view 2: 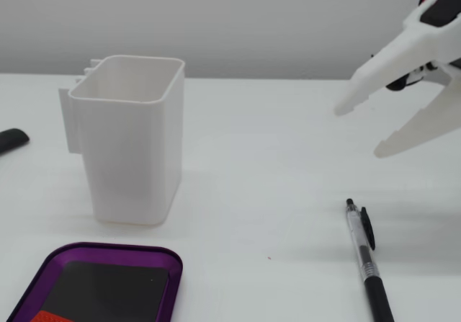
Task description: Pick up the cube and place it in the box.
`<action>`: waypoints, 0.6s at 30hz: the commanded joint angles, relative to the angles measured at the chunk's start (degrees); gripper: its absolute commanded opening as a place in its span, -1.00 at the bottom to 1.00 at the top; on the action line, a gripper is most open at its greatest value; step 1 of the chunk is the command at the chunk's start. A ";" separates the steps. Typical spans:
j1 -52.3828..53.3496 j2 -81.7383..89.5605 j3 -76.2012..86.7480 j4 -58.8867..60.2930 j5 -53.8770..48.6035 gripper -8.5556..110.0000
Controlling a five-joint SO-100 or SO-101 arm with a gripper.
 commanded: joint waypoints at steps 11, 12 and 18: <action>-0.09 13.54 18.19 -0.97 0.79 -0.57; 0.00 13.36 19.25 -0.97 0.79 -0.57; 0.00 13.45 22.50 -1.14 0.88 -0.76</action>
